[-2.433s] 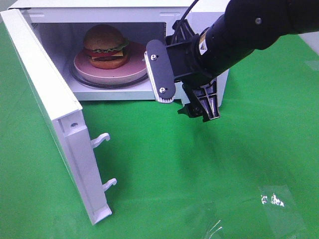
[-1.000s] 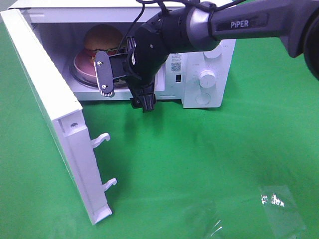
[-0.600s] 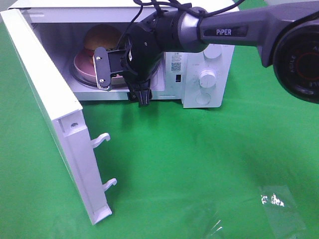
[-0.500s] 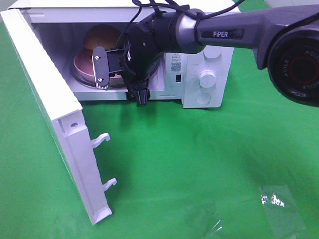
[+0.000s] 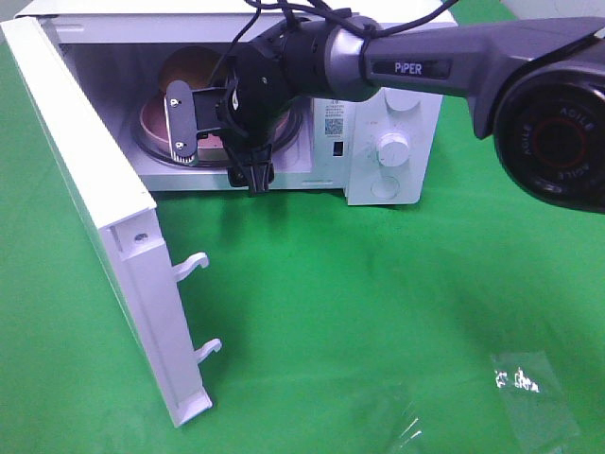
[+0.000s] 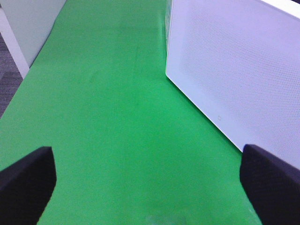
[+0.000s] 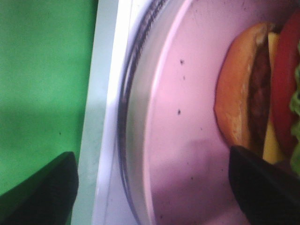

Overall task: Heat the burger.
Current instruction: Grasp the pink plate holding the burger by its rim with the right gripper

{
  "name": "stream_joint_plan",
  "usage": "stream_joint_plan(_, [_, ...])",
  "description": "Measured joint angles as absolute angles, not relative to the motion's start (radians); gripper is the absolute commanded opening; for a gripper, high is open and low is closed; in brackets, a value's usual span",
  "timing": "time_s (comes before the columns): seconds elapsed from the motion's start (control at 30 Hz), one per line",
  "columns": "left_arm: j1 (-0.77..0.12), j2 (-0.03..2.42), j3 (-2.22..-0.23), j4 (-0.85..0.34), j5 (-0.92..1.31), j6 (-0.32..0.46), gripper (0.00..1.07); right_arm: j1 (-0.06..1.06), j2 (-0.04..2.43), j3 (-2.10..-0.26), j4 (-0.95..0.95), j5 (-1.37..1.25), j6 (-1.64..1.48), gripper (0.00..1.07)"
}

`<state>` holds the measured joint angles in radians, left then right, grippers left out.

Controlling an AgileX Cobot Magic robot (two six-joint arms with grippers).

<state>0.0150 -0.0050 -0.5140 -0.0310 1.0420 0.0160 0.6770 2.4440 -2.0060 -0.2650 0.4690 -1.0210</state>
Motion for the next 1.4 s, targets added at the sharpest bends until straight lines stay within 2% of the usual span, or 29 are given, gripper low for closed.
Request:
stream_joint_plan(0.2, [0.015,-0.005,-0.514,-0.031,1.042,0.016,1.00,0.682,2.494,-2.085,-0.266,0.470,-1.000,0.81])
stream_joint_plan(0.47, [0.015,-0.005,-0.514,-0.031,1.042,0.016,1.00,0.678,2.503,-2.100,-0.264,0.472,-0.995,0.80])
stream_joint_plan(0.87, [0.015,-0.005,-0.514,-0.031,1.042,0.016,1.00,0.678,2.516,-2.100,-0.229,0.479,-0.991,0.61])
stream_joint_plan(0.9, [0.015,-0.005,-0.514,-0.031,1.042,0.016,1.00,0.678,2.525,-2.100,-0.217,0.477,-0.990,0.54])
stream_joint_plan(0.93, [0.015,-0.005,-0.514,-0.031,1.042,0.016,1.00,0.678,2.525,-2.100,-0.217,0.477,-0.990,0.54])
stream_joint_plan(0.97, [0.015,-0.005,-0.514,-0.031,1.042,0.016,1.00,0.678,2.533,-2.100,-0.204,0.476,-0.989,0.45])
stream_joint_plan(1.0, [0.015,-0.005,-0.514,-0.031,1.042,0.016,1.00,0.678,2.533,-2.100,-0.204,0.476,-0.989,0.45])
stream_joint_plan(1.07, [0.015,-0.005,-0.514,-0.031,1.042,0.016,1.00,0.682,2.539,-2.100,-0.182,0.482,-0.989,0.22])
stream_joint_plan(1.17, [0.015,-0.005,-0.514,-0.031,1.042,0.016,1.00,0.684,2.537,-2.100,-0.181,0.485,-0.989,0.16])
stream_joint_plan(1.23, [0.015,-0.005,-0.514,-0.031,1.042,0.016,1.00,0.688,2.536,-2.100,-0.175,0.493,-0.989,0.00])
stream_joint_plan(1.4, [0.015,-0.005,-0.514,-0.031,1.042,0.016,1.00,0.689,2.536,-2.101,-0.170,0.501,-0.989,0.00])
